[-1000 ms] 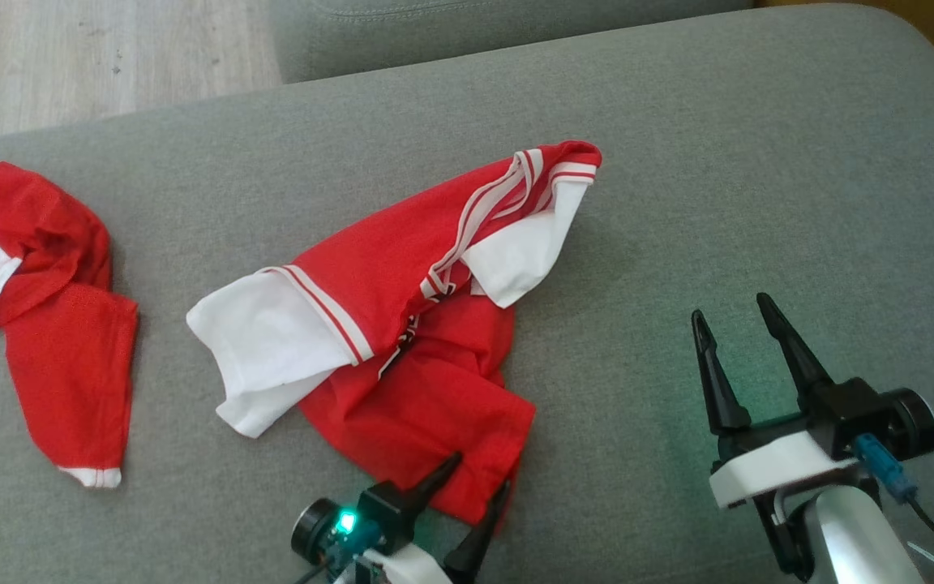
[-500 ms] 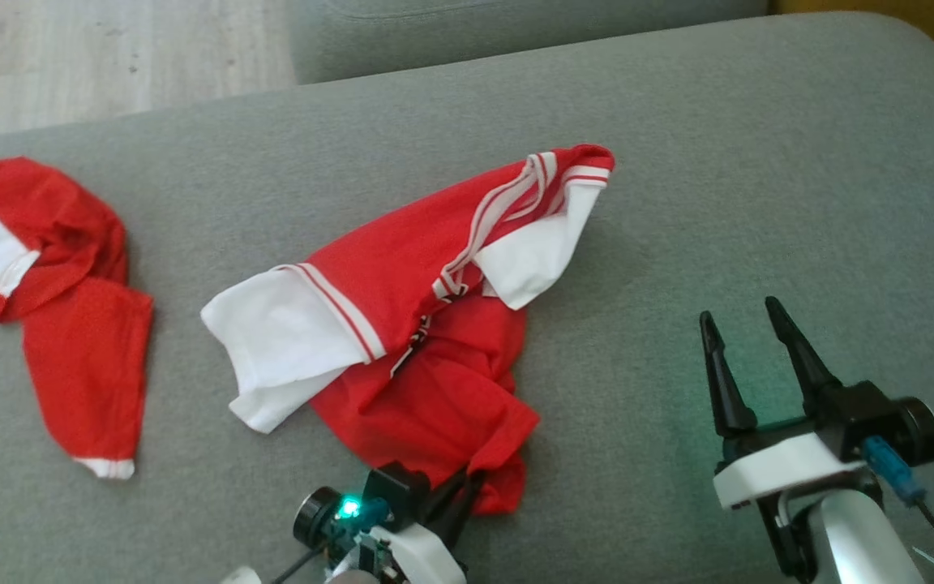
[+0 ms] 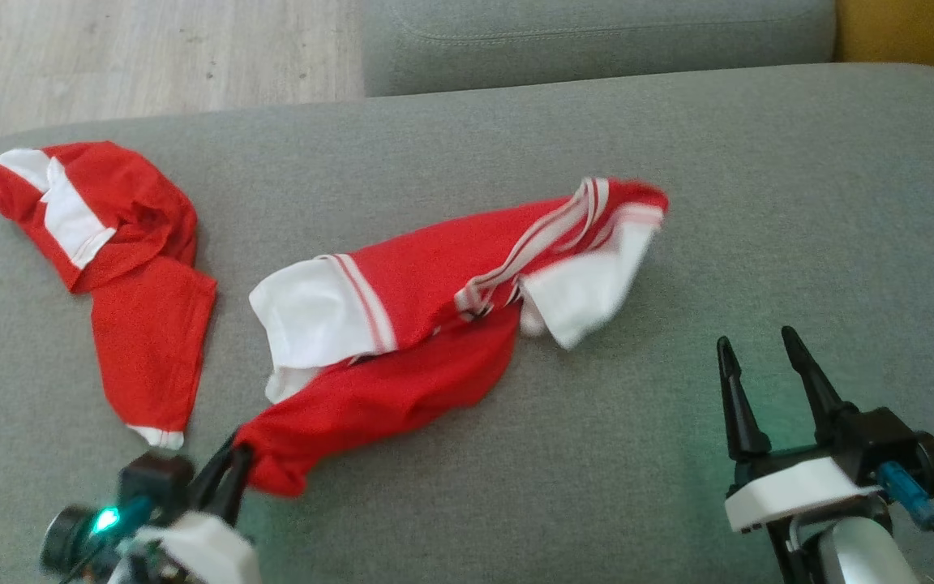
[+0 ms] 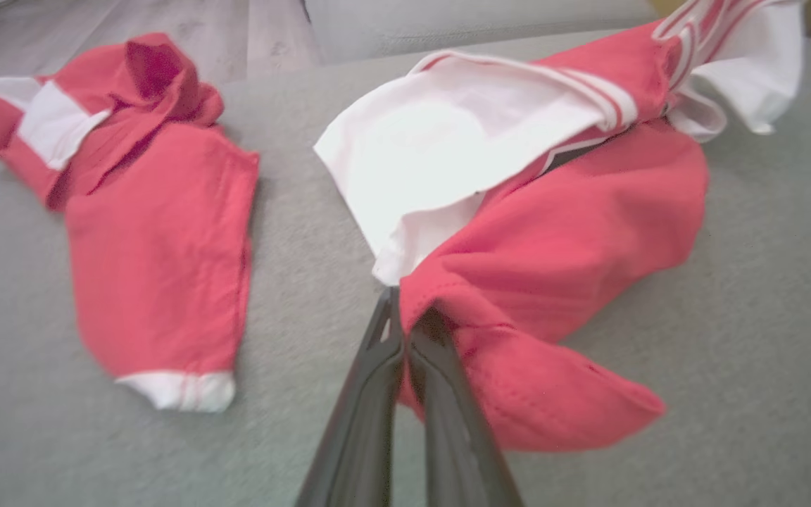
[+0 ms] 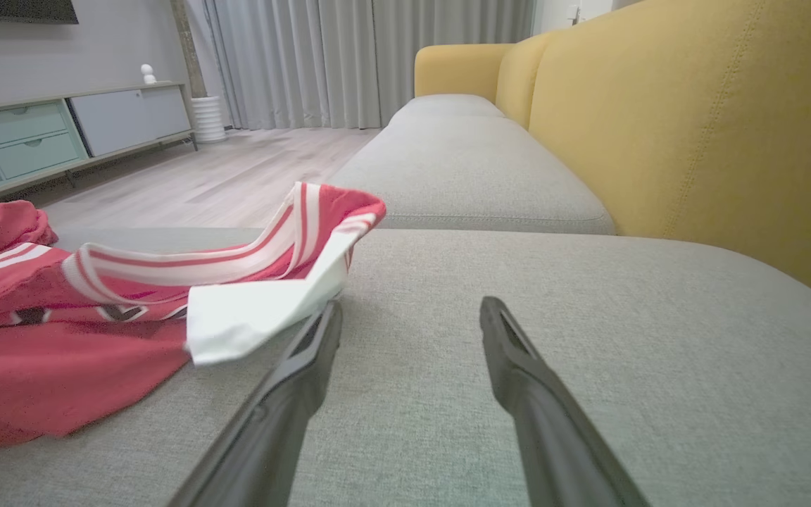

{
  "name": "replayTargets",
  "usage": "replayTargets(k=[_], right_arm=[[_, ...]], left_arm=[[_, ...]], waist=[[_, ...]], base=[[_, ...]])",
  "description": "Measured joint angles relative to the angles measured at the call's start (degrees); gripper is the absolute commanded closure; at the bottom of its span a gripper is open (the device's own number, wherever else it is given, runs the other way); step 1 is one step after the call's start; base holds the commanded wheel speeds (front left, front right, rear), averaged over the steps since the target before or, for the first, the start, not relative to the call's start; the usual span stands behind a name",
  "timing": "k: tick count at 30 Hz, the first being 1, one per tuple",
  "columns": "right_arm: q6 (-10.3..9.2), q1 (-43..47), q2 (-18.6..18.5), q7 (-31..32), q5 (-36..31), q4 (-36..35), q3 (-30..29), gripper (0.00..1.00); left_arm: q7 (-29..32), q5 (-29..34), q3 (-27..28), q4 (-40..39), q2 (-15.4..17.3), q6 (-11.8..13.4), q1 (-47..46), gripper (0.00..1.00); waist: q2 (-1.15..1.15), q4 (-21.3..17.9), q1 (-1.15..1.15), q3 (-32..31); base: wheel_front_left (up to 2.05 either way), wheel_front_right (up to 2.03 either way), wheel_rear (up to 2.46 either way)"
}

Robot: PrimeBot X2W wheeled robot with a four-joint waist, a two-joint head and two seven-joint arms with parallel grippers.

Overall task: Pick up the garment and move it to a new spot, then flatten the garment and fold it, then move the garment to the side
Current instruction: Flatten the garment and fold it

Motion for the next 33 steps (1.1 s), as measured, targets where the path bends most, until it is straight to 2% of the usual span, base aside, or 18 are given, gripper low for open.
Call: replayTargets(k=[1, 4, 6, 7, 10, 12, 16, 19, 21, 25, 28, 33], right_arm=[[0.0, 0.0, 0.0, 0.0, 0.2, 0.0, 0.1, 0.0], [0.0, 0.0, 0.0, 0.0, 0.5, 0.2, 0.8, 0.0], [0.0, 0.0, 0.1, 0.0, 0.5, 0.5, 1.2, 0.0], [0.0, 0.0, 0.1, 0.0, 0.5, 0.5, 1.4, 0.0], [0.0, 0.0, 0.1, 0.0, 0.5, 1.0, 1.5, 0.0], [0.0, 0.0, 0.1, 0.0, 0.5, 1.1, 1.3, 0.0], [0.0, 0.0, 0.1, 0.0, 0.5, 1.4, 1.3, 0.0], [0.0, 0.0, 0.1, 0.0, 0.5, 1.6, 1.9, 0.0], [0.0, -0.1, 0.1, 0.0, 0.5, 1.8, 3.0, 0.0], [0.0, -0.3, 0.1, 0.0, 0.5, 1.8, 3.7, 0.0], [0.0, -0.3, 0.1, 0.0, 0.5, 1.8, 3.5, 0.0], [0.0, -0.5, 0.1, 0.0, 0.7, 2.0, 3.6, 0.0]], left_arm=[[0.9, -0.3, 0.8, -1.0, 1.1, 1.0, 1.4, 1.0], [2.4, -1.6, 1.8, -2.4, 1.4, 3.0, 5.3, 1.0], [2.5, -2.0, 1.7, -2.4, 1.0, 4.0, 6.9, 0.6], [2.7, -2.1, 1.5, -2.3, 0.9, 4.4, 7.4, 0.0], [4.2, -2.0, 0.7, -2.9, 0.9, 5.8, 8.3, 0.0], [4.4, -2.2, 0.7, -6.2, 0.7, 6.7, 8.8, 0.0], [5.8, -2.7, -0.1, -15.9, -0.2, 5.9, 8.4, 0.0], [7.3, -2.4, -2.9, -17.8, -1.7, 4.4, 5.9, 0.0], [8.7, -0.8, -5.8, -16.4, -2.8, 3.1, 3.4, 0.0], [9.5, 0.5, -9.7, -11.4, -7.5, 1.5, -0.6, 0.0], [8.9, 1.5, -10.6, -6.9, -10.2, 1.6, -2.9, 0.0], [6.4, 4.3, -9.8, 2.5, -10.3, 3.7, -6.8, 0.0]], waist=[[0.0, 0.2, 0.0, 0.0], [0.0, 0.4, 0.0, -0.1], [0.0, 0.3, 0.0, -0.2], [0.0, 0.2, 0.0, -0.2], [0.0, -0.4, 0.0, -0.4], [0.0, -0.6, 0.0, -0.7], [0.0, -1.2, 0.0, -0.9], [0.0, -1.8, 0.0, -0.7], [0.0, -2.6, 0.0, -0.5], [0.0, -4.6, 0.0, 0.1], [0.0, -6.1, 0.0, 0.7], [0.0, -8.4, 0.0, 2.0]], base=[[0.0, 0.0, 0.0], [0.0, 0.0, 0.0], [0.0, 0.0, 0.0], [0.0, 0.0, 0.0], [0.0, 0.0, 0.0], [0.0, 0.0, 0.0], [0.0, 0.0, 0.0], [0.0, 0.0, 0.0], [0.0, 0.0, 0.0], [0.0, 0.0, 0.0], [0.0, 0.0, 0.0], [0.0, 0.0, 0.0]])
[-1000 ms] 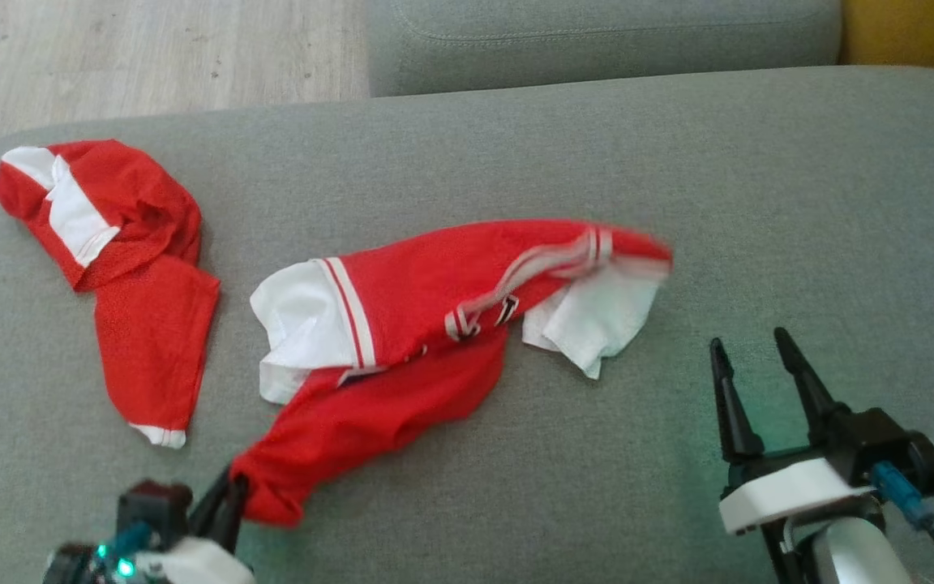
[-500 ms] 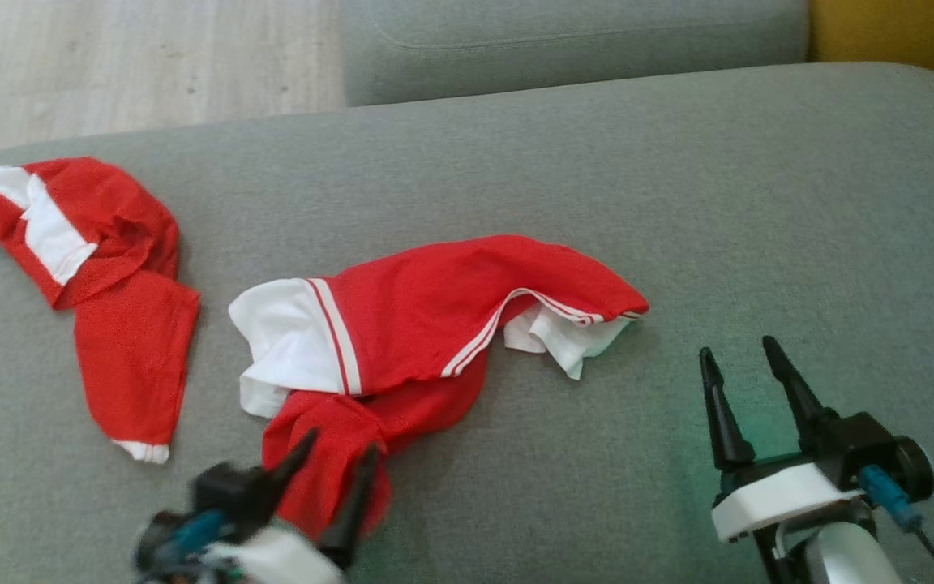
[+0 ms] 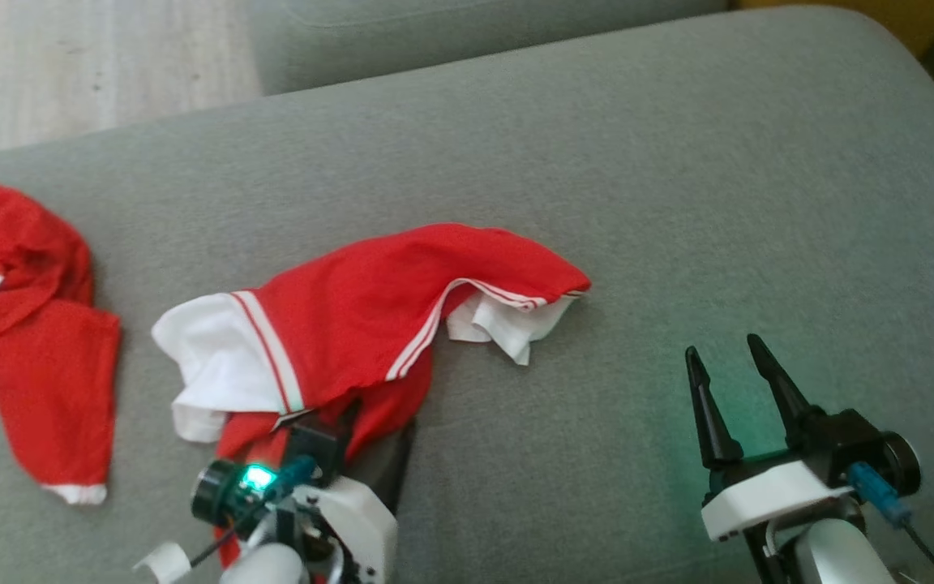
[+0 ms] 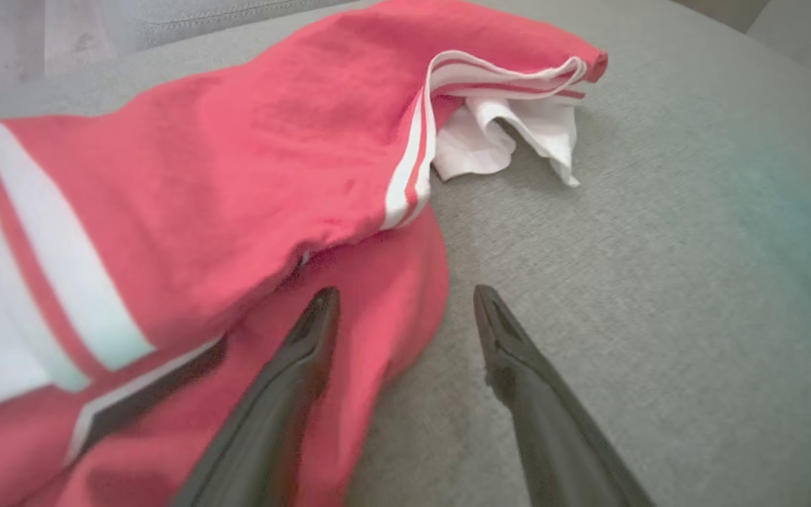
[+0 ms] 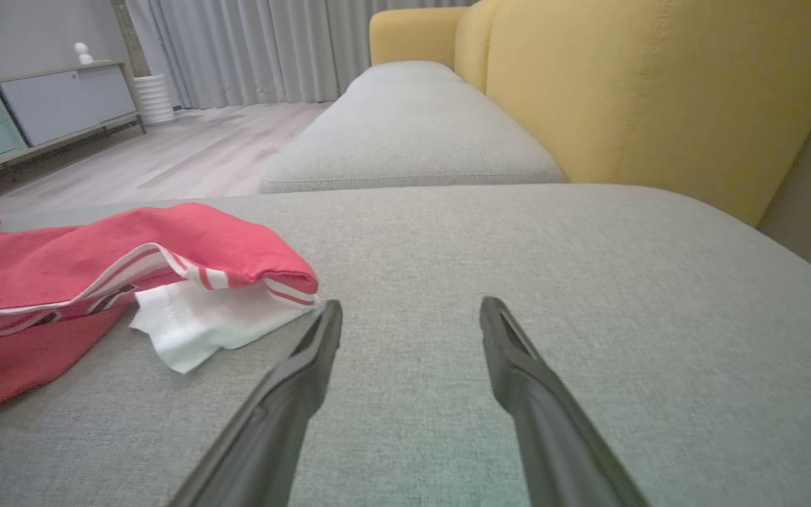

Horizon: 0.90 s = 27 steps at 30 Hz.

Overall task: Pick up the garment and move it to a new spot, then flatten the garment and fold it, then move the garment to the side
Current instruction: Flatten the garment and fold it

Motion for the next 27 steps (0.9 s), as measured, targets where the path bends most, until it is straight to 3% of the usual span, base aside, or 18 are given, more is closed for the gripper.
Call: replayTargets(k=[6, 7, 8, 9, 10, 14, 15, 16, 18, 21, 27], right_arm=[[0.0, -0.2, 0.0, 0.0, 0.7, 0.2, 0.0, 0.0], [0.0, -0.2, 0.0, 0.0, 0.8, 0.4, 0.0, 0.0], [0.0, -0.3, 0.0, 0.0, 0.8, 0.5, 0.0, 0.0], [0.0, -0.4, 0.0, 0.0, 0.8, 0.6, 0.0, 0.0], [0.0, -0.5, 0.0, 0.0, 0.9, 0.7, 0.1, 0.0], [0.0, -0.9, 0.0, 0.0, 1.3, 1.0, 0.0, 0.0], [0.0, -0.8, 0.0, 0.0, 1.3, 1.2, -0.4, 0.0], [0.0, -0.8, 0.0, 0.0, 1.3, 1.2, -0.4, 0.0], [0.0, -0.7, 0.0, 0.0, 1.3, 1.3, -0.7, 0.0], [0.0, -0.6, 0.0, 0.0, 1.3, 1.6, -1.1, 0.0], [0.0, 0.0, 0.0, 0.0, 1.3, 2.1, -1.1, 0.0]], left_arm=[[-0.4, 0.8, 0.1, 8.2, -0.5, -0.6, -2.6, 0.0], [-0.6, 0.8, 0.0, 9.2, -0.5, -0.6, -2.9, 0.2], [-1.0, 1.0, 0.0, 10.2, -0.6, -0.7, -3.3, 0.49], [-1.1, 1.2, 0.0, 11.1, -0.6, -1.0, -3.9, 0.96], [-1.1, 1.2, 0.1, 11.8, -0.6, -1.1, -4.6, 1.0], [-0.8, -4.1, 1.5, 10.4, -1.9, -4.6, -5.1, 1.0], [0.5, -7.8, 2.1, 5.6, -2.6, -7.2, -4.7, 1.0], [0.5, -7.8, 2.1, 5.6, -2.6, -7.2, -4.7, 1.0], [3.2, -11.7, 2.6, -1.2, -2.5, -9.9, -4.3, 1.0], [8.8, -19.2, 2.9, -12.7, -0.5, -13.6, -2.8, 1.0], [18.8, -42.6, 5.3, -33.2, 5.4, -15.7, 1.4, 1.0]], waist=[[0.0, -1.8, 0.0, 1.0], [0.0, -2.0, 0.0, 1.1], [0.0, -2.1, 0.0, 1.0], [0.0, -2.2, 0.0, 1.0], [0.0, -2.2, 0.0, 0.8], [0.0, -2.2, 0.0, -0.1], [0.0, -2.1, 0.0, -0.8], [0.0, -2.1, 0.0, -0.8], [0.0, -1.8, 0.0, -1.4], [0.0, -1.2, 0.0, -2.4], [0.0, -1.0, -0.01, -3.4]], base=[[0.0, 0.0, 0.0], [0.0, 0.0, 0.0], [0.0, 0.0, 0.0], [0.0, 0.0, 0.0], [0.0, 0.0, 0.0], [0.0, 0.0, 0.0], [0.0, 0.0, 0.0], [0.0, 0.0, 0.0], [0.0, 0.0, 0.0], [0.0, 0.0, 0.0], [0.0, 0.0, 0.0]])
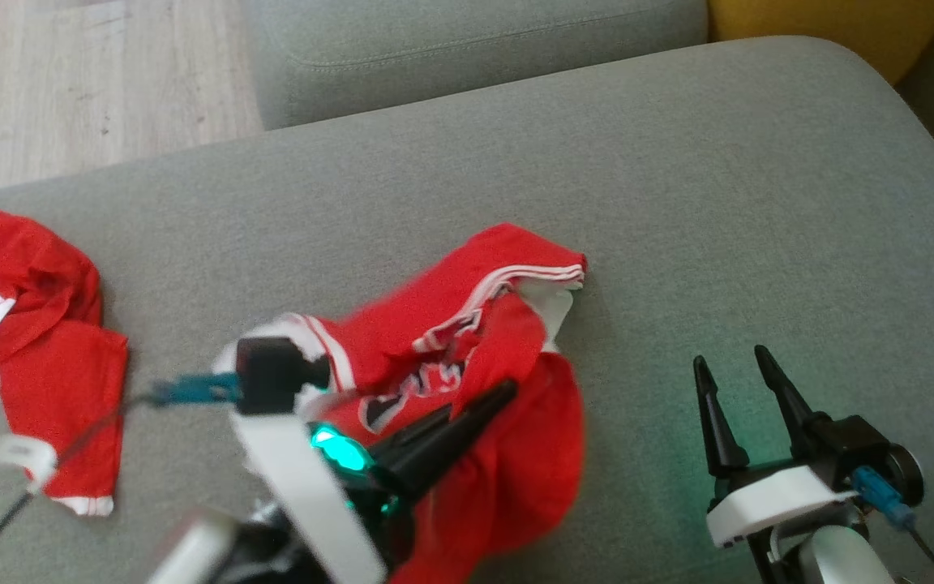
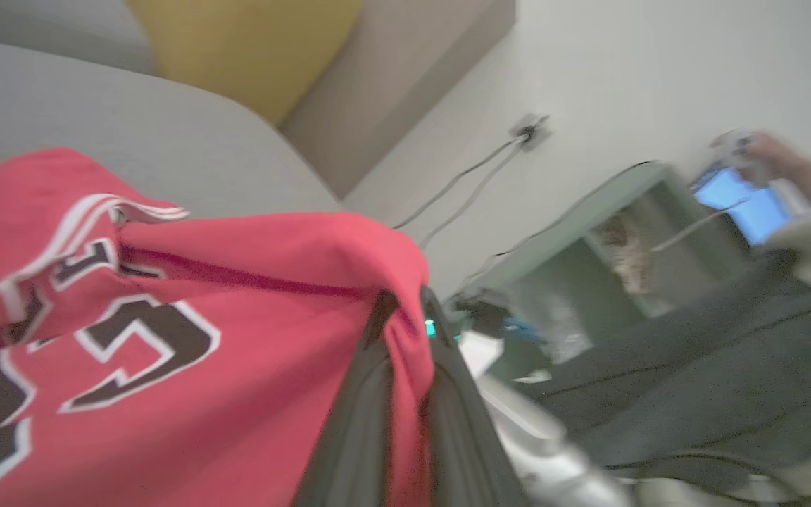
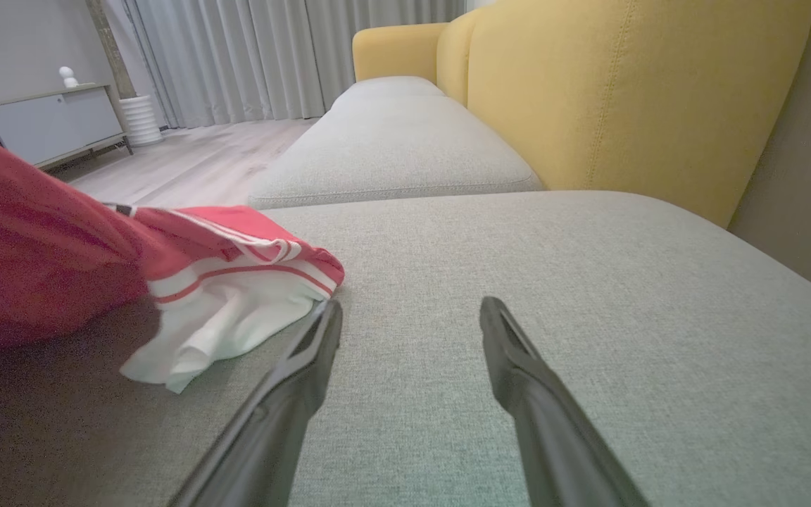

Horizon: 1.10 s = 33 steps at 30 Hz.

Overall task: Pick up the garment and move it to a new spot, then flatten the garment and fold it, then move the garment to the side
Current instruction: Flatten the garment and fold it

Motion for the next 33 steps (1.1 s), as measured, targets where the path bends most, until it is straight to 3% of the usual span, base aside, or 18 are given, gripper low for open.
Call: replayTargets(k=[2, 5, 6, 7, 8, 9, 15, 20, 25, 29, 33], right_arm=[[0.0, 0.0, 0.0, 0.0, 0.0, 0.1, 0.4, 0.0], [0.0, 0.0, 0.0, 0.0, 0.6, 0.2, 0.7, 0.0], [0.0, 0.0, 0.0, 0.0, 0.7, 0.3, 0.8, 0.0], [0.0, 0.0, 0.0, 0.0, 0.7, 0.5, 0.9, 0.0], [0.0, 0.0, 0.0, 0.0, 0.7, 0.8, 0.9, 0.0], [0.0, 0.0, 0.0, 0.0, 0.8, 1.1, 1.0, 0.0], [0.0, 0.0, 0.0, 0.0, 1.4, 1.6, 0.9, 0.0], [0.0, 0.0, 0.0, 0.0, 1.4, 1.8, 0.5, 0.0], [0.0, 0.0, 0.0, 0.0, 1.4, 1.8, 0.2, 0.0], [0.0, 0.0, 0.0, 0.0, 1.2, 1.7, 0.2, 0.0], [0.0, 0.1, 0.0, 0.0, 1.0, 1.3, -0.3, 0.0]], left_arm=[[2.5, -9.4, 2.1, -4.2, 1.5, -0.1, 0.2, 1.0], [4.2, -17.3, 6.1, -4.5, 4.2, -0.5, 0.5, 1.0], [4.5, -18.7, 7.0, -3.3, 5.1, -0.5, 0.7, 0.85], [5.0, -18.6, 7.4, -1.6, 6.1, -0.5, 0.9, 0.6], [5.5, -18.0, 7.4, 0.2, 7.1, -0.5, 1.0, 0.13], [5.4, -17.3, 7.4, 1.9, 7.6, -0.4, 1.3, 0.0], [0.1, -15.7, 9.0, 7.4, 5.6, -0.3, 4.9, 0.0], [-9.0, -6.2, 14.1, 11.7, 6.4, 4.4, 5.0, 0.0], [-14.0, 0.5, 16.2, 9.3, 8.3, 7.3, 6.1, 0.0], [-16.0, 6.4, 15.4, 6.0, 9.6, 10.6, 10.0, 0.0], [-16.8, 13.5, 8.8, 4.3, 7.8, 13.2, 11.6, 0.0]], waist=[[0.0, -0.3, 0.0, 0.0], [0.0, -0.8, 0.0, 0.2], [0.0, -0.9, 0.0, 0.4], [0.0, -1.1, 0.0, 0.5], [0.0, -1.3, 0.01, 0.7], [0.0, -1.5, 0.01, 0.8], [0.0, -2.7, 0.01, 1.4], [0.0, -2.6, 0.01, 1.3], [0.0, -1.8, 0.01, 0.8], [0.0, -1.0, 0.0, 0.6], [0.0, 0.1, 0.0, 0.9]], base=[[0.0, 0.0, 0.0], [0.0, 0.0, 0.0], [0.0, 0.0, 0.0], [0.0, 0.0, 0.0], [0.0, 0.0, 0.0], [0.0, 0.0, 0.0], [0.0, 0.0, 0.0], [0.0, 0.0, 0.0], [0.0, 0.0, 0.0], [0.0, 0.0, 0.0], [0.0, 0.0, 0.0]])
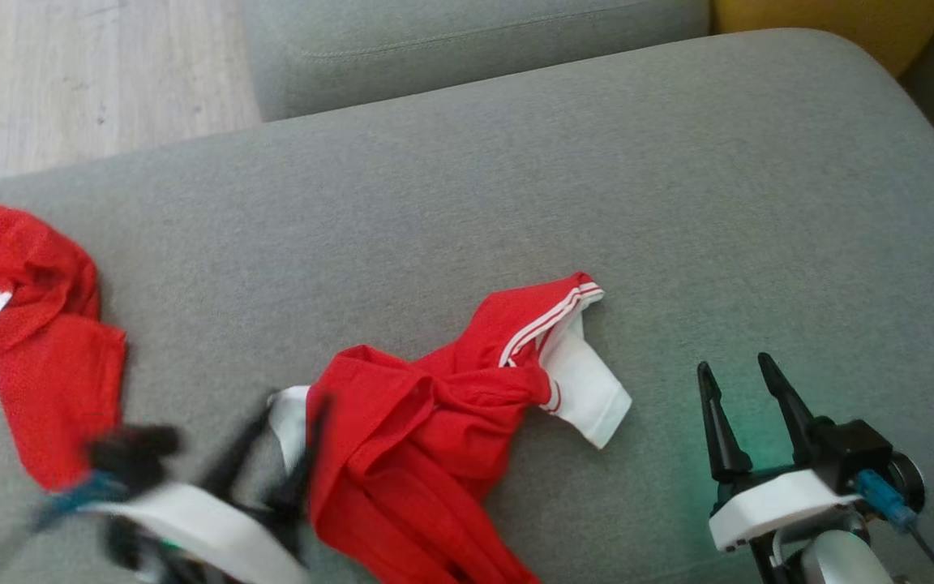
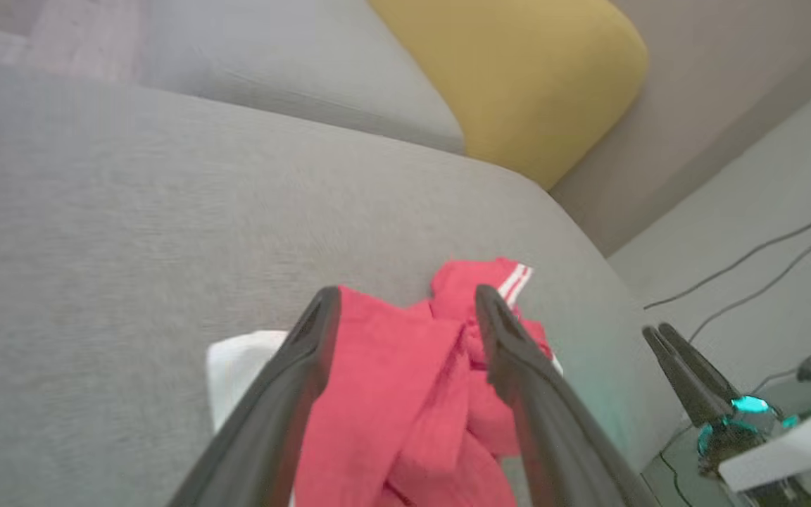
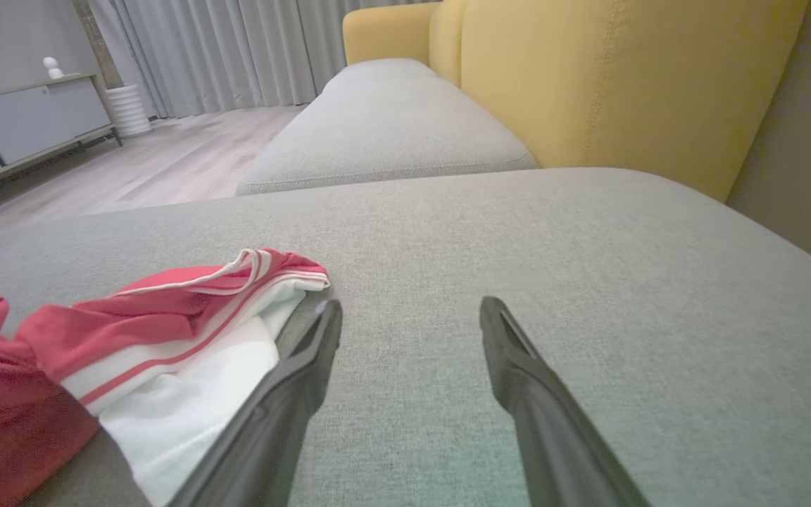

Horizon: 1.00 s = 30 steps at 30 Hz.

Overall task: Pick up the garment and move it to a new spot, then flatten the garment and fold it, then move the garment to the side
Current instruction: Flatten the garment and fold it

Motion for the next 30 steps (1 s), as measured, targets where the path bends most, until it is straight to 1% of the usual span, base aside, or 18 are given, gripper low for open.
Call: replayTargets(k=[2, 3, 5, 7, 10, 13, 16, 19, 21, 25, 29, 30], right_arm=[[0.0, 0.0, 0.0, 0.0, -0.1, -0.1, 0.2, 0.0], [0.0, 0.0, 0.0, 0.0, -0.1, -0.1, 0.3, 0.0], [0.0, 0.0, 0.0, 0.0, -0.2, -0.1, 0.6, 0.0], [0.0, -0.2, 0.0, 0.0, -0.6, -0.1, 0.8, 0.0], [0.0, -0.3, 0.0, 0.0, -0.6, -0.1, 1.0, 0.0], [0.0, -0.5, 0.0, 0.0, -0.6, 0.1, 1.4, 0.0], [0.0, -0.5, 0.0, 0.0, -0.6, 0.1, 1.5, 0.0], [0.0, -0.5, 0.0, 0.0, -0.6, 0.2, 1.5, 0.0], [0.0, -0.5, 0.0, 0.0, -0.6, 0.2, 1.6, 0.0], [0.0, -0.5, 0.0, 0.0, -0.6, 0.4, 1.8, 0.0], [0.0, -0.5, 0.0, 0.0, -0.6, 0.4, 1.7, 0.0], [0.0, -0.5, 0.0, 0.0, -0.6, 0.4, 1.7, 0.0]], left_arm=[[0.0, 3.3, -4.1, 1.5, -2.6, 0.6, -0.6, 0.0], [0.0, 5.4, -6.2, 3.1, -3.9, 0.6, -1.2, 0.0], [-0.2, 10.0, -9.7, 6.8, -6.1, 1.6, -3.5, 0.0], [-1.3, 13.1, -11.4, 9.6, -8.4, 2.3, -6.8, 0.0], [-1.4, 16.6, -14.1, 12.4, -10.6, 1.9, -12.0, 0.0], [-0.4, 19.4, -16.8, 14.9, -10.9, 1.0, -15.1, 0.0], [-0.3, 20.3, -17.3, 16.5, -11.1, 1.0, -15.5, 0.0], [-0.3, 21.7, -17.4, 18.9, -11.1, 1.2, -15.8, 0.0], [-0.3, 22.6, -17.4, 20.6, -10.9, 2.0, -16.3, 0.0], [1.3, 23.7, -17.6, 23.1, -10.3, 2.6, -17.8, 0.0], [2.2, 23.8, -18.2, 24.2, -9.7, 2.6, -18.0, 0.0], [2.2, 23.8, -18.1, 24.4, -9.6, 3.0, -18.0, 0.59]], waist=[[0.0, 0.6, 0.0, 0.5], [0.0, 0.9, 0.0, 0.8], [0.0, 1.3, 0.01, 1.3], [0.0, 1.7, 0.0, 1.7], [0.0, 1.8, 0.01, 2.1], [0.0, 1.4, 0.01, 2.2], [0.0, 1.1, 0.0, 2.3], [0.0, 0.8, 0.01, 2.4], [0.0, 0.6, 0.01, 2.5], [0.0, 0.2, 0.01, 2.5], [0.0, 0.1, 0.0, 2.5], [0.0, 0.1, 0.01, 2.5]], base=[[0.0, 0.0, 0.0], [0.0, 0.0, 0.0], [0.0, 0.0, 0.0], [0.0, 0.0, 0.0], [0.0, 0.0, 0.0], [0.0, 0.0, 0.0], [0.0, 0.0, 0.0], [0.0, 0.0, 0.0], [0.0, 0.0, 0.0], [0.0, 0.0, 0.0], [0.0, 0.0, 0.0], [0.0, 0.0, 0.0]])
